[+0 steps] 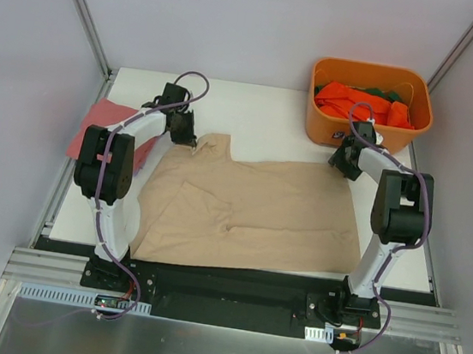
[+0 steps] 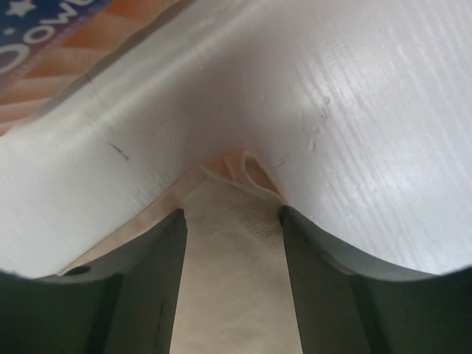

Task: Fold and stack the t-shirts
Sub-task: Grap the side of the flattened tshirt furthest away from the robot with both arms

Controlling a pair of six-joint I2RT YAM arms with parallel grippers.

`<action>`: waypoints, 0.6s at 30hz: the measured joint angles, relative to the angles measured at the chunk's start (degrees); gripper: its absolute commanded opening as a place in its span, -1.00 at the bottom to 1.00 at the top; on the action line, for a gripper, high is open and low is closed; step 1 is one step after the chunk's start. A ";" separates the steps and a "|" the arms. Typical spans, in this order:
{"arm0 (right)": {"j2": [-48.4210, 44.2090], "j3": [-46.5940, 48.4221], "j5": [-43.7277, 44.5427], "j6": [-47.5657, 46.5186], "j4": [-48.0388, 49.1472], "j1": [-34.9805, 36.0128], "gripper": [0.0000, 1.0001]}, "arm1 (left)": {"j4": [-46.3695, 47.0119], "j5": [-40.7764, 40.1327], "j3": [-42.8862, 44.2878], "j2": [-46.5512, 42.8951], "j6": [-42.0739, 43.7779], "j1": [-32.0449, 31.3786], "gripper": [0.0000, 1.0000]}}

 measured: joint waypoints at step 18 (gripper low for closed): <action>-0.37 -0.66 0.70 -0.90 1.05 0.31 0.03 | 2.34 1.36 -6.34 -8.39 -0.15 0.00 -1.00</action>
